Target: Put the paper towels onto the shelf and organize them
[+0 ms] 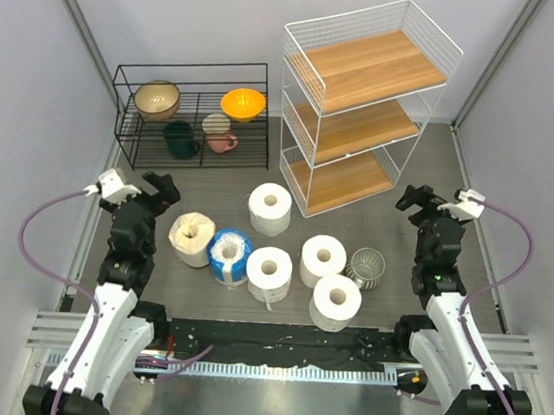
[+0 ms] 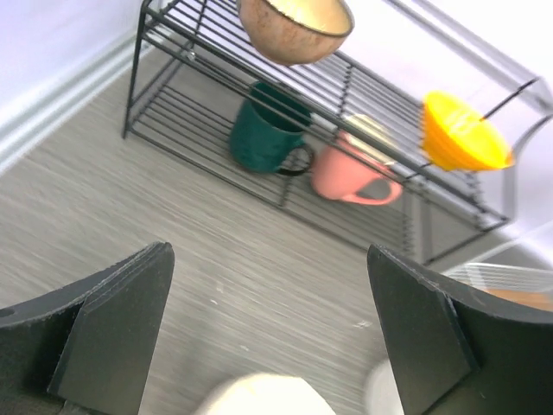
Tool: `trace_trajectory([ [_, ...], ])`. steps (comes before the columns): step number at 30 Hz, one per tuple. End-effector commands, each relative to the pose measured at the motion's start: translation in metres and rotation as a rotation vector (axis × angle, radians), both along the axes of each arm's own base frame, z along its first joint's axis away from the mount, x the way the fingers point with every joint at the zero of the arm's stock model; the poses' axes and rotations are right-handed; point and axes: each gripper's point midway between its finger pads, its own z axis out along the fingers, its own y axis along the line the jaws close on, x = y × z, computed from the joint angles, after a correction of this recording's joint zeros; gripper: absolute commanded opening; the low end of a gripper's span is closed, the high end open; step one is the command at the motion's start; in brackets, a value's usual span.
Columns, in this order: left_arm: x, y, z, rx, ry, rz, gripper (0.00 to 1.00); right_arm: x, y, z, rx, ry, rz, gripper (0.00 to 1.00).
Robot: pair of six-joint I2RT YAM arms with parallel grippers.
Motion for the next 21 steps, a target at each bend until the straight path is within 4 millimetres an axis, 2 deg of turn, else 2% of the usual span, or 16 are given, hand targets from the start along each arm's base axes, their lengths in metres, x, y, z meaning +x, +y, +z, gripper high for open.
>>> trace_trajectory([
  [1,-0.026,-0.013,-0.010,-0.173,0.043,-0.036,1.00,-0.010,-0.011,0.014,0.099,0.126,-0.099,1.00],
  [2,-0.028,-0.018,-0.003,-0.187,0.038,-0.064,1.00,-0.006,-0.008,0.020,0.118,0.150,-0.092,1.00],
  [3,-0.031,-0.020,-0.007,-0.203,0.069,-0.069,1.00,-0.005,-0.004,0.022,0.132,0.170,-0.073,0.99],
  [4,-0.031,-0.023,-0.007,-0.207,0.087,-0.079,1.00,-0.006,-0.001,0.013,0.143,0.229,-0.067,1.00],
  [5,-0.032,-0.026,0.002,-0.210,0.089,-0.098,1.00,-0.001,0.003,0.024,0.161,0.230,-0.048,1.00],
  [7,-0.034,-0.029,-0.008,-0.207,0.174,-0.103,1.00,0.000,0.019,0.023,0.180,0.271,0.037,1.00],
  [8,-0.033,-0.032,0.002,-0.207,0.173,-0.127,1.00,0.002,0.025,0.028,0.183,0.271,0.072,1.00],
  [9,-0.034,-0.035,-0.002,-0.206,0.210,-0.141,1.00,0.002,0.032,0.028,0.193,0.279,0.109,1.00],
  [13,-0.032,-0.053,0.004,-0.217,0.254,-0.234,1.00,-0.008,0.035,0.024,0.221,0.324,0.115,1.00],
  [20,-0.046,-0.061,0.008,-0.226,0.233,-0.295,1.00,-0.029,0.045,0.027,0.221,0.358,0.173,1.00],
  [21,-0.049,-0.062,0.009,-0.213,0.226,-0.310,1.00,-0.035,0.048,0.022,0.228,0.394,0.192,1.00],
])
